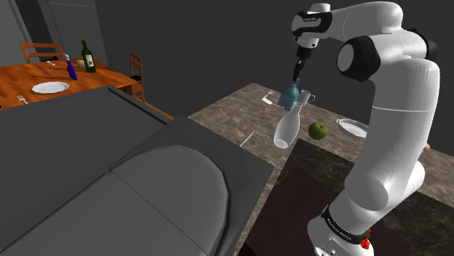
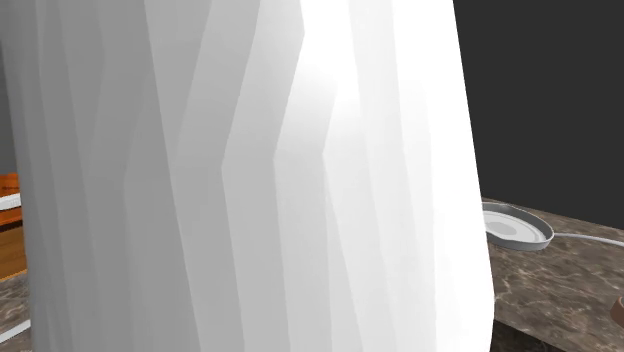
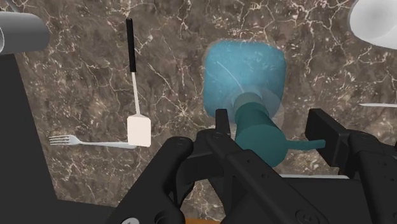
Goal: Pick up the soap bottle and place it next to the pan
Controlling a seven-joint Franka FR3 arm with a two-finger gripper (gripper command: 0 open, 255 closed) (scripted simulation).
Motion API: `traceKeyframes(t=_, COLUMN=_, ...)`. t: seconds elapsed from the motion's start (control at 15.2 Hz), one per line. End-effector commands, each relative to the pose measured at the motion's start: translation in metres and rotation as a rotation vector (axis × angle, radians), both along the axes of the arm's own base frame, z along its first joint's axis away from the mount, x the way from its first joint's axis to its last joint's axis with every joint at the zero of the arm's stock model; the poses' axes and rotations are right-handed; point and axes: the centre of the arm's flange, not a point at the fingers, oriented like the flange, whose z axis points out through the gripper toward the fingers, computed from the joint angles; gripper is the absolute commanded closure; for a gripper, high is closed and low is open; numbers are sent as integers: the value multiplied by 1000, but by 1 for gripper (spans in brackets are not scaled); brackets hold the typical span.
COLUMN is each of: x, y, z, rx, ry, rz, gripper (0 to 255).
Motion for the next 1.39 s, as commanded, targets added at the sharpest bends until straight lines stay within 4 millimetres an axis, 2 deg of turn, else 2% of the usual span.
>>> traceKeyframes(t=0.0, x=-13, y=-3, z=9, rx=0, ry=0, rz=0, gripper=255)
traceKeyframes(t=1.32, x=-255, y=-73, z=91, rx=0, ry=0, rz=0, gripper=255)
